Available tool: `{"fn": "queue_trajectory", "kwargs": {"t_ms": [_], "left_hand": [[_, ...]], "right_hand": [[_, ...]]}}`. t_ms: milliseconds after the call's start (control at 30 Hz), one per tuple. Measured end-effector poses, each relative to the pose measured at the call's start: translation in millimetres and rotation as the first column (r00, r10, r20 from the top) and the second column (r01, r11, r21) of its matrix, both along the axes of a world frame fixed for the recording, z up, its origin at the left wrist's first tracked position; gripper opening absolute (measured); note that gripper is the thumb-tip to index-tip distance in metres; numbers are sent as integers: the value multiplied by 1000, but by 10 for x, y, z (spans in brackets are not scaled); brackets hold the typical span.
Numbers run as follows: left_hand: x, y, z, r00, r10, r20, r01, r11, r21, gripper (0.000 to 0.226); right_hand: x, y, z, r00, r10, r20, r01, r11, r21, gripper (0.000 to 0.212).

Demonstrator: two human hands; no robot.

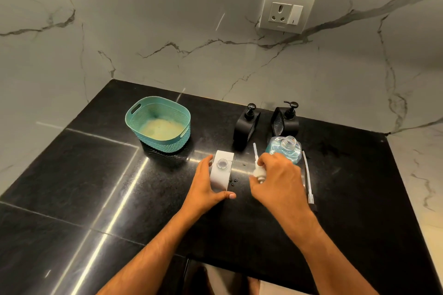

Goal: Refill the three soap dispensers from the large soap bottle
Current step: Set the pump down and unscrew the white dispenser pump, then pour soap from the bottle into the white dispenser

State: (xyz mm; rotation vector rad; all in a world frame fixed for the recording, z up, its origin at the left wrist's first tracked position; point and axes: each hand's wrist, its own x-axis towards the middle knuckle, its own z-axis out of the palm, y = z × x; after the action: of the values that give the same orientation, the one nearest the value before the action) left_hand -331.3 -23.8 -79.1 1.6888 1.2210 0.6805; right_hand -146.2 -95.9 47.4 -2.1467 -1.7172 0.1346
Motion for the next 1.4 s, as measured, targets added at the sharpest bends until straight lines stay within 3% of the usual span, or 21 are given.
{"fn": "queue_trajectory", "kwargs": {"t_ms": [233,400,767,1400], "left_hand": [[-64,129,-39,994,-113,4,113,993,-31,132],[-42,237,4,986,-159,47,164,978,-127,135],[-60,353,-18,960,-274,63,281,938,-201,132],[-3,377,-87,972,-233,44,237,961,-144,133]], "right_hand": [[-115,-168,-678,1000,-1,-7,0,979,-202,35],[-108,-230,-955,1000,-4,-31,-4,965,-264,38],[-39,-283,-1157,998,4,-59,-21,957,-290,49],[-24,-306,-1283,998,-3,-60,-12,967,-253,62]]}}
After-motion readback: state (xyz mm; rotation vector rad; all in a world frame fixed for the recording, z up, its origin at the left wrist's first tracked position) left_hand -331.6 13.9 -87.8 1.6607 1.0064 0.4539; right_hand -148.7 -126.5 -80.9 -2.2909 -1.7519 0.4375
